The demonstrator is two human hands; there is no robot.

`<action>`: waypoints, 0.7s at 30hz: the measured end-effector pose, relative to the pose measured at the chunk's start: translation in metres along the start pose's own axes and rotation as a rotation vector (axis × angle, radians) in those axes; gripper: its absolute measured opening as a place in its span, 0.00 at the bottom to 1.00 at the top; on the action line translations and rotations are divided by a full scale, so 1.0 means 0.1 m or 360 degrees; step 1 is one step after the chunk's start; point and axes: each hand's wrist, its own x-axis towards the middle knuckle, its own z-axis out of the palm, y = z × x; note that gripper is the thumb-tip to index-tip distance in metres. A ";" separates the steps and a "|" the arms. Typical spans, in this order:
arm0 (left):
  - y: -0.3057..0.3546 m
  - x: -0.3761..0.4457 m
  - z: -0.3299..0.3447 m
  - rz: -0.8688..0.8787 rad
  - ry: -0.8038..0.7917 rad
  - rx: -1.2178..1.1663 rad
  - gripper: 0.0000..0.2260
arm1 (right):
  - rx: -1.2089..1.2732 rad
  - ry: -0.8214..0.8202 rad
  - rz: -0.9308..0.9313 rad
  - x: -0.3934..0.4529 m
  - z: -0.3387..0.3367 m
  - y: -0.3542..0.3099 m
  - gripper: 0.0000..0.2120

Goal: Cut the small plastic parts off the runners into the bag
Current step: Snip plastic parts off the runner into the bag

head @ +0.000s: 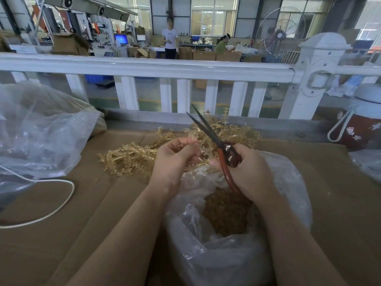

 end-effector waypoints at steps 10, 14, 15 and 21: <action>0.03 0.00 -0.05 -0.0005 -0.0022 -0.0103 0.09 | -0.0360 -0.0099 -0.0173 0.00 0.02 0.06 0.31; 0.05 -0.01 -0.06 -0.0054 -0.0051 -0.0108 0.13 | -0.0435 -0.0045 -0.0224 0.00 0.00 0.04 0.28; 0.05 -0.01 -0.07 -0.0063 -0.0051 -0.0105 0.13 | -0.0460 -0.0038 -0.0233 0.00 0.00 0.04 0.28; 0.06 0.01 -0.13 -0.0095 -0.0070 -0.0142 0.08 | -0.0519 0.0009 -0.0277 -0.01 0.01 0.03 0.28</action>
